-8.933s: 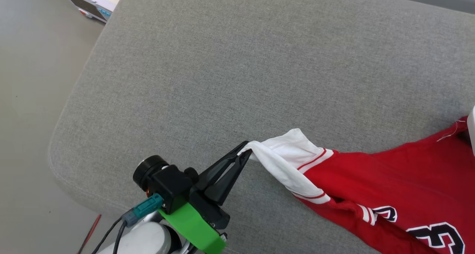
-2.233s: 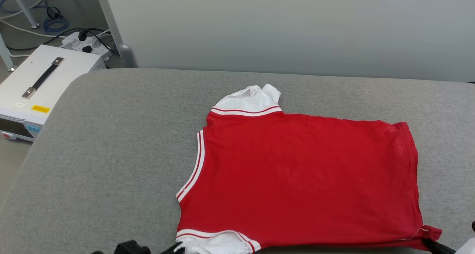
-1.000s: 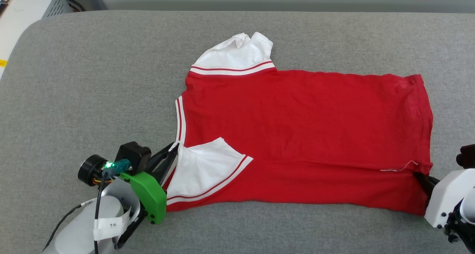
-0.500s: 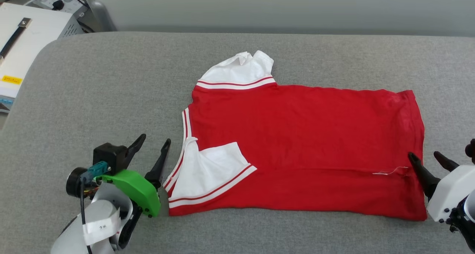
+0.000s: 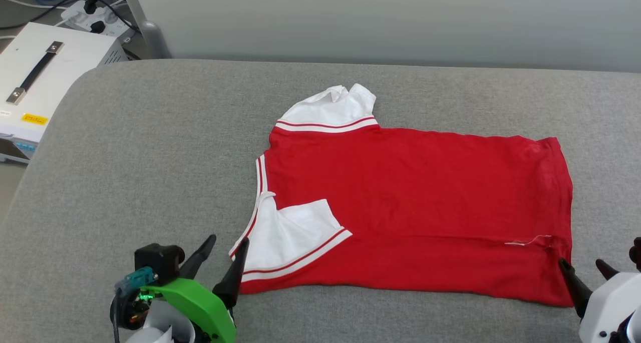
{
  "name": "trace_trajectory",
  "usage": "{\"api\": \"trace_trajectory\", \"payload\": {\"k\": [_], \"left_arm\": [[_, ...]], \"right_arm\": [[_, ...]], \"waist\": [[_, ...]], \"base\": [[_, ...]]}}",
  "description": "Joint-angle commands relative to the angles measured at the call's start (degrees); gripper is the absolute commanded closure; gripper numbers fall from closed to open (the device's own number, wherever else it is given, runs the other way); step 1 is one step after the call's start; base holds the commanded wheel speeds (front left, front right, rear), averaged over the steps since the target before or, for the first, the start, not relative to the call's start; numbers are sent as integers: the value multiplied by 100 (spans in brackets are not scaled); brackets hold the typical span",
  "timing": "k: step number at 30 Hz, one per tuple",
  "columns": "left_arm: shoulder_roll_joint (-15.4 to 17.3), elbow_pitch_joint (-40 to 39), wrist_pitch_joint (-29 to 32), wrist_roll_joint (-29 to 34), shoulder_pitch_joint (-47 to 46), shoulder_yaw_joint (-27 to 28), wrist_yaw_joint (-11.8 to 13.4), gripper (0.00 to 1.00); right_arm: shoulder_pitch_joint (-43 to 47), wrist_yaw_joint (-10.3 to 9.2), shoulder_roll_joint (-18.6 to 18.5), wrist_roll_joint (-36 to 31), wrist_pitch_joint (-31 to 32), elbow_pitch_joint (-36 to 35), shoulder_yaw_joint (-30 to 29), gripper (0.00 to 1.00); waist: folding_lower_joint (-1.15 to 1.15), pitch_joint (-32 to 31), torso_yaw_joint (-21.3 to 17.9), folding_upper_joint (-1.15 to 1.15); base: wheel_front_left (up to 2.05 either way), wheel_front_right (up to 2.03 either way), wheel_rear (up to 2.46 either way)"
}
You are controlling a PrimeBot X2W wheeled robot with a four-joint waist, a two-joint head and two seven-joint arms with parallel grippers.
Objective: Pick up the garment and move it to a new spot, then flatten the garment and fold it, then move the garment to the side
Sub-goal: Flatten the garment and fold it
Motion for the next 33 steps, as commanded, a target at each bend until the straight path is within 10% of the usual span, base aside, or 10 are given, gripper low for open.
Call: {"api": "trace_trajectory", "payload": {"k": [1, 18, 30, 33], "left_arm": [[43, -116, 179, -66, 109, -34, 82, 0], [389, -273, 1568, -39, 120, -306, 819, 0], [225, 381, 1681, -68, -24, -474, 705, 0], [182, 549, 1833, -109, -30, -596, 589, 100]], "right_arm": [[78, -46, 119, -53, 106, -78, -77, 0], [15, -46, 526, -332, 424, -426, -126, 0], [43, -46, 514, -340, 515, -404, -92, 0], [61, -46, 506, -347, 528, -419, -120, 0]], "waist": [[0, 19, -5, 0], [0, 454, -293, 0], [0, 627, -404, 0], [0, 603, -398, 0]], "base": [[0, 0, 0], [0, 0, 0], [0, 0, 0], [0, 0, 0]]}}
